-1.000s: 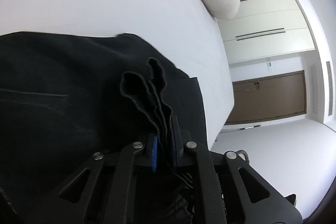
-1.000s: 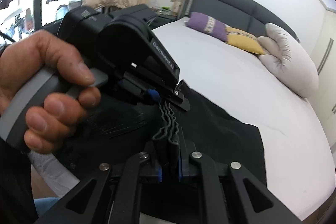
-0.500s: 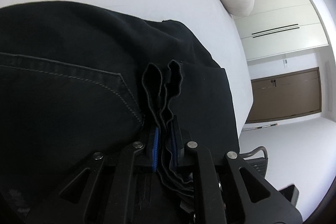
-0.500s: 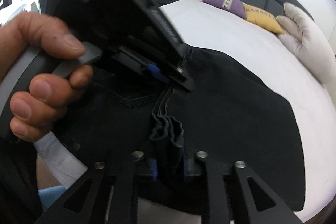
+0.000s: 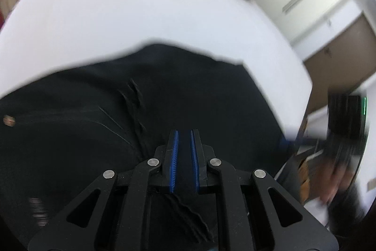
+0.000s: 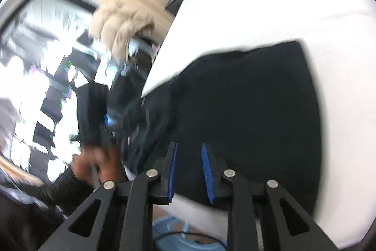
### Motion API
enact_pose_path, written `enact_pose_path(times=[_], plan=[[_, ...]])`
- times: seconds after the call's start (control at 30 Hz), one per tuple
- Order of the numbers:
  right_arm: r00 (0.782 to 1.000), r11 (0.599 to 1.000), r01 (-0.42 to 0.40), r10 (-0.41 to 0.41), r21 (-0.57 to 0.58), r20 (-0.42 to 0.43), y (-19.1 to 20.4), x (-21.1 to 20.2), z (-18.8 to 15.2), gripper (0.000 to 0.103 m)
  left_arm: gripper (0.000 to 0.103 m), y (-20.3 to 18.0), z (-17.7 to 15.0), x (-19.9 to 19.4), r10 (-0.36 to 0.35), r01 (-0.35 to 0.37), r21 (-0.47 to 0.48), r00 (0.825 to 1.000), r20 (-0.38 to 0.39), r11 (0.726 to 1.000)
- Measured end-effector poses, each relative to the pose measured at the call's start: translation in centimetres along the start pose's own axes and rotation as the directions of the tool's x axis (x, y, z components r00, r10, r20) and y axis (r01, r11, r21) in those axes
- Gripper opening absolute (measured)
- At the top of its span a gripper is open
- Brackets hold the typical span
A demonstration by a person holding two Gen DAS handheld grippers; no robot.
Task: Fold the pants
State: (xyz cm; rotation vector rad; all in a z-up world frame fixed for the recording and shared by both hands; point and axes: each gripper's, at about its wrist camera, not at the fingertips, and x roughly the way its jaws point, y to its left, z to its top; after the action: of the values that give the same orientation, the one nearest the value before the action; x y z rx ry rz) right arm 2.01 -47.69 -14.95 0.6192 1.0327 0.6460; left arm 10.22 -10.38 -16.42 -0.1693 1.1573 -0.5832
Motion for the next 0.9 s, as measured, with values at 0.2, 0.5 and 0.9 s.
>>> enact_pose_path(times=[0.2,0.5,0.9], plan=[[0.997,0.986,-0.077,0.077,0.149,0.007,-6.9,1.3,7.4,0.024,0.01,0.6,-1.8,1.9,-0.018,0.018,0.032,1.0,-0.009,0.999],[0.985,0.956,-0.103,0.136,0.274,-0.106,-12.0,5.0,6.8,0.001,0.01,-0.5,-2.7,3.3,-0.018,0.018,0.048,1.0,-0.001,0.999],[0.981,0.955,-0.118,0.155,0.271,-0.117,-8.9,0.2,-3.2,0.001,0.01,1.8,-3.8,2.5,-0.027,0.025,0.05,0.999,0.035,0.998]])
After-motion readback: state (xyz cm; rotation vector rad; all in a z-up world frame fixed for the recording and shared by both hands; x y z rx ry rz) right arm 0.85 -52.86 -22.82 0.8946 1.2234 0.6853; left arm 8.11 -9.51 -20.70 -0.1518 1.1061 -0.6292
